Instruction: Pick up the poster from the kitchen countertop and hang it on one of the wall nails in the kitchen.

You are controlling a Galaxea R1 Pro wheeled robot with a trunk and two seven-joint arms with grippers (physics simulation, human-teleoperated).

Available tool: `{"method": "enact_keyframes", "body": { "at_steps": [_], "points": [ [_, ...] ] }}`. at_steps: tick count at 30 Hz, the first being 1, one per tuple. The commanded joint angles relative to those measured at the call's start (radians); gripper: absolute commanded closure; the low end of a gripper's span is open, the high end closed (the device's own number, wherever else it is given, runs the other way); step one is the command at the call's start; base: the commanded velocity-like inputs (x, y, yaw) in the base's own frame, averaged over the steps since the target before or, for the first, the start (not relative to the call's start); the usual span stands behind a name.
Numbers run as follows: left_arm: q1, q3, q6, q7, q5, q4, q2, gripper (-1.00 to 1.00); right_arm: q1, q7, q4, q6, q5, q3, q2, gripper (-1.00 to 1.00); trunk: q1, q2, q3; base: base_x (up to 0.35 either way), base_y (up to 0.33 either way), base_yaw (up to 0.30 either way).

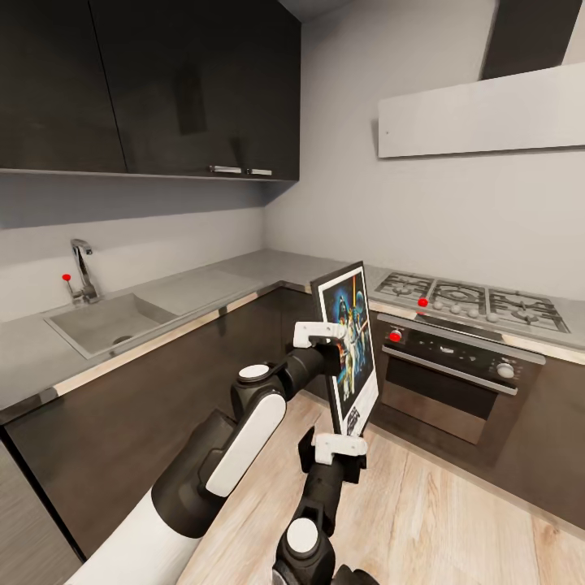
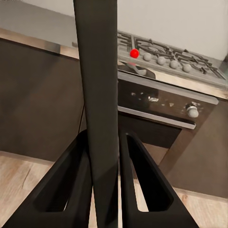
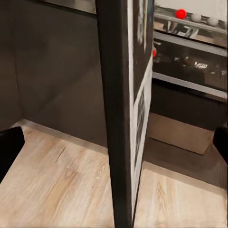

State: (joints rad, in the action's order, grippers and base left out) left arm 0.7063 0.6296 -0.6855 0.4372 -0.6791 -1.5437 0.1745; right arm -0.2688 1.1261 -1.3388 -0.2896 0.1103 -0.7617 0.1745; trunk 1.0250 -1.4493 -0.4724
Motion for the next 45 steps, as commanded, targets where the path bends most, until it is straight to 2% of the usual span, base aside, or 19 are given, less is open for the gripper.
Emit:
{"method": "enact_keyframes", "body": {
  "at_steps": [1,10,45],
  "points": [
    [0.001,0.001,-0.002,0.010,-0.010,-0.001,0.000,1.00,-0.001,0.006,-0.001,-0.011,0.004,0.005,0.000,-1.00,0.000,-0.001,-0.001,0.000,0.000,0.000],
    [0.001,0.002,-0.002,0.010,-0.010,-0.002,0.000,1.00,-0.001,0.003,0.001,-0.011,0.006,0.029,0.000,-1.00,0.000,-0.001,-0.001,0.000,0.000,0.000],
    [0.001,0.004,-0.002,0.009,-0.010,-0.003,0.000,1.00,-0.030,0.001,0.053,-0.004,0.006,0.030,0.000,-1.00,0.000,-0.001,-0.001,0.000,0.000,0.000]
  ]
}}
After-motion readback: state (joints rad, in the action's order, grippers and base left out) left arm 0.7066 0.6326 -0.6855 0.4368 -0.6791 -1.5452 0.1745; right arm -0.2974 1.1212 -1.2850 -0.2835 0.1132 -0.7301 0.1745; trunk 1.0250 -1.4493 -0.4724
